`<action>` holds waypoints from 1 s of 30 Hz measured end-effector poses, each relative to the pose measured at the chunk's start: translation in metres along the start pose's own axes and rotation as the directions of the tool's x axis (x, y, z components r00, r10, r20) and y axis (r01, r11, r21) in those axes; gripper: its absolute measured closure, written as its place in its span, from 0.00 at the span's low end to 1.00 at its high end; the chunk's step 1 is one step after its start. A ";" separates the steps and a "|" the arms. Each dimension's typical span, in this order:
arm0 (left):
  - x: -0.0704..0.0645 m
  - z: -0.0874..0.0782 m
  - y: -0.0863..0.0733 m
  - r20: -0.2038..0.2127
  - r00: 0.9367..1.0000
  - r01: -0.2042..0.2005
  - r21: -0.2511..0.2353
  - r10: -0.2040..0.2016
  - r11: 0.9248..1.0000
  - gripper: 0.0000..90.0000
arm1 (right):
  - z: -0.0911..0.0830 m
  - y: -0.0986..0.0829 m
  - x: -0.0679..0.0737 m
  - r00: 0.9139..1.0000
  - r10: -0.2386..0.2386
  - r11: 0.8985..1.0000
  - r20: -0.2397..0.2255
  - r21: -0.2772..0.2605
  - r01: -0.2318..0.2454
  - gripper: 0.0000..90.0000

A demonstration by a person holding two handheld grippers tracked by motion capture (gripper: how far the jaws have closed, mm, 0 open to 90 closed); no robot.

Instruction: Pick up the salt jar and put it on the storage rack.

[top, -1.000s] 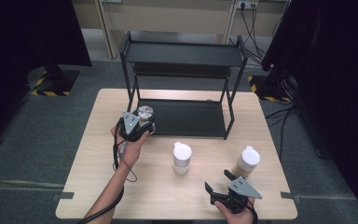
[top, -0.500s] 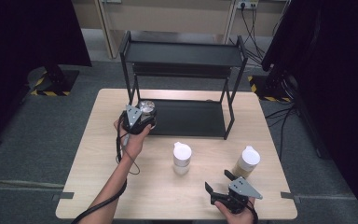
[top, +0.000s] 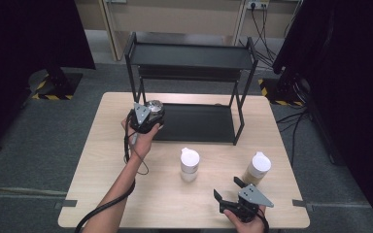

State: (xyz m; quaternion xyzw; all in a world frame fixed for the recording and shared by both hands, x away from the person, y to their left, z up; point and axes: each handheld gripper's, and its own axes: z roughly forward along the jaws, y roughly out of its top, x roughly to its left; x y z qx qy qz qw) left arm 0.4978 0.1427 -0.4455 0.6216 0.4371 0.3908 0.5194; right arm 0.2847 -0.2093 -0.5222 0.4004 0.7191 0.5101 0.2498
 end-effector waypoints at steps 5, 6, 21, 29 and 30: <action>0.002 0.007 -0.002 -0.011 1.000 0.009 0.015 -0.009 1.000 0.39 | 0.000 0.000 0.000 1.000 0.001 1.000 -0.002 -0.001 -0.001 0.11; 0.003 0.009 -0.003 -0.013 1.000 0.011 0.017 -0.011 1.000 0.39 | 0.000 0.000 0.000 1.000 0.001 1.000 -0.002 -0.001 -0.001 0.11; 0.002 0.027 -0.010 -0.014 1.000 0.016 0.053 -0.015 0.998 0.39 | 0.000 0.000 -0.001 1.000 0.005 1.000 -0.008 -0.001 -0.005 0.11; 0.000 0.033 -0.012 -0.024 1.000 0.013 0.064 -0.011 0.998 0.39 | 0.000 0.000 -0.001 1.000 0.003 1.000 -0.009 -0.002 -0.003 0.11; -0.001 0.034 -0.013 -0.023 1.000 0.015 0.066 -0.014 0.998 0.39 | 0.000 0.000 -0.001 1.000 0.003 1.000 -0.009 -0.002 -0.003 0.11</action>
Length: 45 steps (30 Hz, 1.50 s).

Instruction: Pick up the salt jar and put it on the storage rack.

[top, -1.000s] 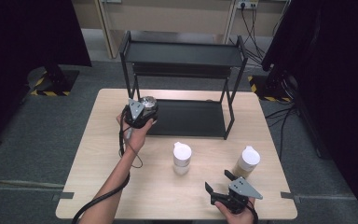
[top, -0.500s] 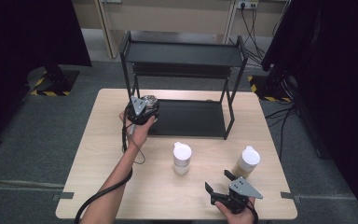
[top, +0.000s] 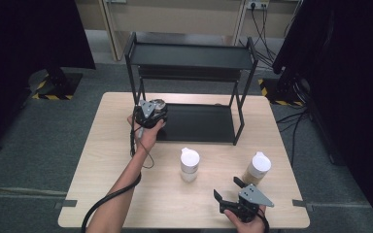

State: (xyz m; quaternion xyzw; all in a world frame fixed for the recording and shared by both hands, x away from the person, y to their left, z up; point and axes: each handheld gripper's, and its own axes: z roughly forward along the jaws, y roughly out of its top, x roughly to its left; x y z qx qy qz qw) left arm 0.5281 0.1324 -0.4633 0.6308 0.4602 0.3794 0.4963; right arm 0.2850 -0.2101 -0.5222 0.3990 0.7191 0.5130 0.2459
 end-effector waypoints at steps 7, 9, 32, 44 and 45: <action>-0.003 0.005 -0.003 -0.011 1.000 0.001 0.008 -0.001 1.000 0.39 | 0.000 0.000 0.000 1.000 -0.001 1.000 -0.002 0.001 0.001 0.11; -0.003 0.006 -0.004 -0.013 1.000 0.000 0.010 0.000 1.000 0.39 | 0.000 0.000 0.000 1.000 -0.002 1.000 -0.002 0.000 0.002 0.11; -0.010 0.023 -0.013 -0.009 1.000 0.000 0.035 0.000 0.999 0.39 | 0.000 0.000 0.001 1.000 -0.010 1.000 -0.007 0.003 0.010 0.11; -0.012 0.029 -0.014 -0.003 1.000 0.004 0.040 -0.003 0.999 0.38 | 0.000 0.000 0.001 1.000 -0.011 1.000 -0.009 0.005 0.011 0.11; -0.012 0.029 -0.014 -0.002 1.000 0.008 0.039 -0.008 0.999 0.38 | 0.000 0.000 0.001 1.000 -0.011 1.000 -0.009 0.005 0.011 0.11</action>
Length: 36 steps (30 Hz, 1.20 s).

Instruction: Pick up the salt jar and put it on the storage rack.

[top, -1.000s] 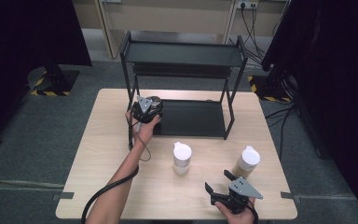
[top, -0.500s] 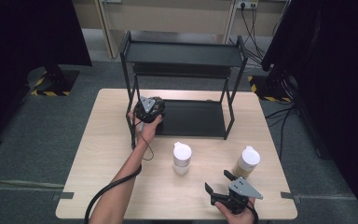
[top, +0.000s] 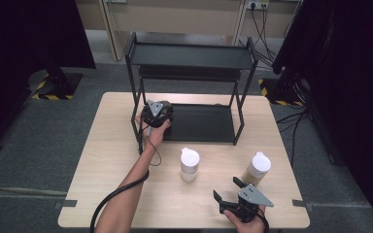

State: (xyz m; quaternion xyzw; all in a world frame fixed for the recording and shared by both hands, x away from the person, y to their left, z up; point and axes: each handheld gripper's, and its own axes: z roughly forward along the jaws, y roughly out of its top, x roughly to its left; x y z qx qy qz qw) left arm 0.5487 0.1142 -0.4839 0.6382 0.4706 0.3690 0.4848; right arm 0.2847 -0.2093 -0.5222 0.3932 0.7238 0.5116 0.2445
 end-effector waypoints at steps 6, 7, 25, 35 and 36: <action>0.001 0.000 -0.001 0.000 1.000 0.007 0.000 -0.007 1.000 0.38 | 0.000 0.000 0.000 1.000 -0.002 1.000 -0.002 -0.001 0.002 0.11; 0.001 0.000 -0.001 0.003 1.000 0.006 0.002 -0.006 1.000 0.38 | 0.000 0.000 0.000 1.000 -0.002 1.000 -0.002 -0.001 0.002 0.11; 0.003 -0.002 -0.005 0.017 0.999 0.029 -0.006 -0.029 1.000 0.38 | 0.000 0.000 0.001 1.000 -0.008 1.000 -0.002 -0.001 0.008 0.11; 0.003 -0.002 -0.004 0.020 0.999 0.036 0.003 -0.037 0.999 0.38 | 0.000 0.000 0.001 1.000 -0.008 1.000 -0.004 -0.001 0.008 0.11; 0.003 -0.001 -0.004 0.020 0.999 0.042 0.006 -0.042 0.999 0.37 | 0.000 0.000 0.000 1.000 -0.007 1.000 -0.004 -0.001 0.007 0.11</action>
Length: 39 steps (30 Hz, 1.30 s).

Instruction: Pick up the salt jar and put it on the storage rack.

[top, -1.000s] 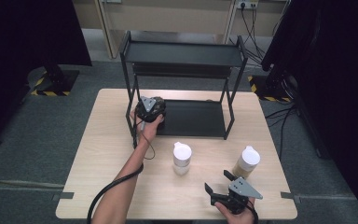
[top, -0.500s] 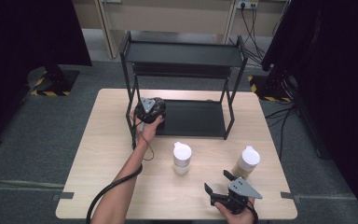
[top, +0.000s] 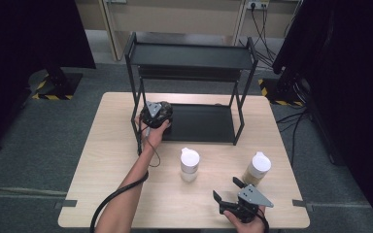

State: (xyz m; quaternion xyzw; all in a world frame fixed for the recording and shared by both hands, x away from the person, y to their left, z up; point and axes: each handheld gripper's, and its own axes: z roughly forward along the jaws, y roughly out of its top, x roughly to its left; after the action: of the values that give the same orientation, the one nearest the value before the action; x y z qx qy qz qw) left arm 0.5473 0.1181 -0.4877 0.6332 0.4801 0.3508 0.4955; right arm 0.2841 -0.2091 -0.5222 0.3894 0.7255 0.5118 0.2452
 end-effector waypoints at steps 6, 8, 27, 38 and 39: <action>0.000 -0.001 0.000 -0.007 1.000 0.012 0.003 -0.012 1.000 0.32 | 0.000 0.000 0.000 1.000 0.001 1.000 -0.001 0.001 -0.001 0.11; -0.001 -0.001 0.000 -0.002 1.000 0.012 0.006 -0.012 1.000 0.30 | 0.000 0.000 0.000 1.000 -0.001 1.000 -0.001 0.002 0.001 0.11; -0.005 -0.015 0.007 0.010 1.000 -0.004 -0.024 0.004 1.000 0.13 | 0.000 0.000 0.001 1.000 -0.005 1.000 -0.001 0.004 0.005 0.11; -0.007 -0.026 0.009 0.011 0.999 -0.036 -0.022 0.037 0.999 0.11 | 0.000 0.000 0.001 1.000 -0.007 1.000 -0.001 0.005 0.007 0.11; -0.008 -0.028 0.008 0.004 0.999 -0.045 -0.021 0.045 0.999 0.11 | 0.000 0.000 0.001 1.000 -0.008 1.000 -0.001 0.004 0.008 0.11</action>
State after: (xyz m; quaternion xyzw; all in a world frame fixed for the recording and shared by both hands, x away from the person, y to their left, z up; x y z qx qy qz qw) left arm 0.5211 0.1186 -0.4719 0.6395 0.4609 0.3652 0.4952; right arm 0.2835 -0.2083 -0.5222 0.3868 0.7281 0.5096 0.2462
